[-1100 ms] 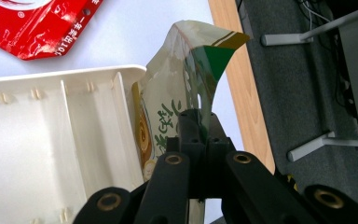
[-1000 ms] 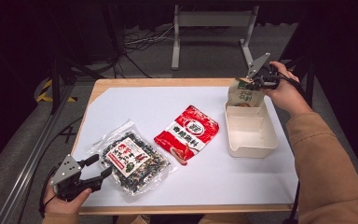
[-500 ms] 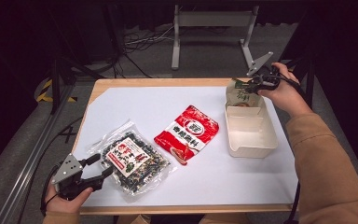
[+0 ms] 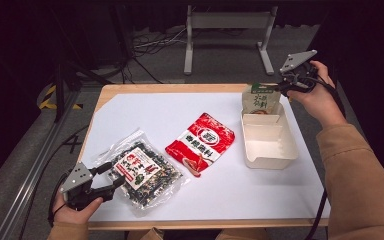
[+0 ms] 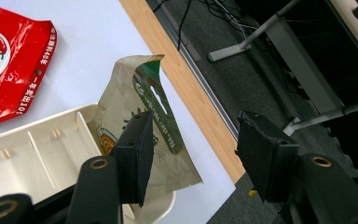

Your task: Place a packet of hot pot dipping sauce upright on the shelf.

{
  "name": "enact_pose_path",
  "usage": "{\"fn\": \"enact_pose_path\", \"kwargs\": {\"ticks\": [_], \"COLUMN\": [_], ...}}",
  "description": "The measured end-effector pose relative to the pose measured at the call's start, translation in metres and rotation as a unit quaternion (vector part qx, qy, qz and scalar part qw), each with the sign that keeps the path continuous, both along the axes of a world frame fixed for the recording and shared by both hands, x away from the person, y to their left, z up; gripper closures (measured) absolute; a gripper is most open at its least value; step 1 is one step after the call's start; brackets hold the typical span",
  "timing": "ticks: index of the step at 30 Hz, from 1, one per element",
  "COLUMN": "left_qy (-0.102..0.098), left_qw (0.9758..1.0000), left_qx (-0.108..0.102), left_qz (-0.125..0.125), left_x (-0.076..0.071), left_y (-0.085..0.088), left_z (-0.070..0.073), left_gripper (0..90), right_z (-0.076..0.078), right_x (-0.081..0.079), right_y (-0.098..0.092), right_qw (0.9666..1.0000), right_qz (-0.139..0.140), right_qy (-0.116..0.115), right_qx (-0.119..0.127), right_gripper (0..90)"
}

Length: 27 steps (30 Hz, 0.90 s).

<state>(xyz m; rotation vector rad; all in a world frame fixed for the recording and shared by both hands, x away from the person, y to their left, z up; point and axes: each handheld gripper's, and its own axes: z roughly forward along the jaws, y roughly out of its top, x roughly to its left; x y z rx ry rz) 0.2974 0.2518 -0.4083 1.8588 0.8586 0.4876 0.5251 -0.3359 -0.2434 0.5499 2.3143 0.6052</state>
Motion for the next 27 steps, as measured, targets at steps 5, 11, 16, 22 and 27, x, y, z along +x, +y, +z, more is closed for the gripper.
{"fn": "enact_pose_path", "kwargs": {"ticks": [5, 11, 16, 22, 27], "left_qy": [0.0, -0.003, -0.002, -0.003, -0.003], "left_qw": [0.9999, 0.9997, 0.9995, 0.9994, 0.9994], "left_qx": [-0.005, -0.007, -0.007, -0.003, -0.004], "left_qz": [-0.012, -0.023, -0.029, -0.035, -0.034], "left_x": [0.007, 0.016, 0.021, 0.024, 0.024], "left_y": [-0.005, -0.012, -0.017, -0.02, -0.021], "left_z": [0.001, 0.002, 0.003, 0.003, 0.003], "left_gripper": [33.1, 32.8, 32.6, 32.6, 32.7], "right_z": [0.009, 0.014, 0.015, 0.011, 0.007], "right_x": [-0.016, -0.038, -0.053, -0.067, -0.076], "right_y": [-0.002, -0.003, 0.001, 0.009, 0.019], "right_qw": [0.9989, 0.9948, 0.989, 0.9772, 0.9644], "right_qz": [-0.018, -0.026, -0.03, -0.038, -0.04], "right_qy": [-0.015, -0.01, 0.019, 0.06, 0.084], "right_qx": [0.04, 0.098, 0.143, 0.2, 0.248], "right_gripper": [44.0, 42.7, 42.6, 46.7, 50.7]}}
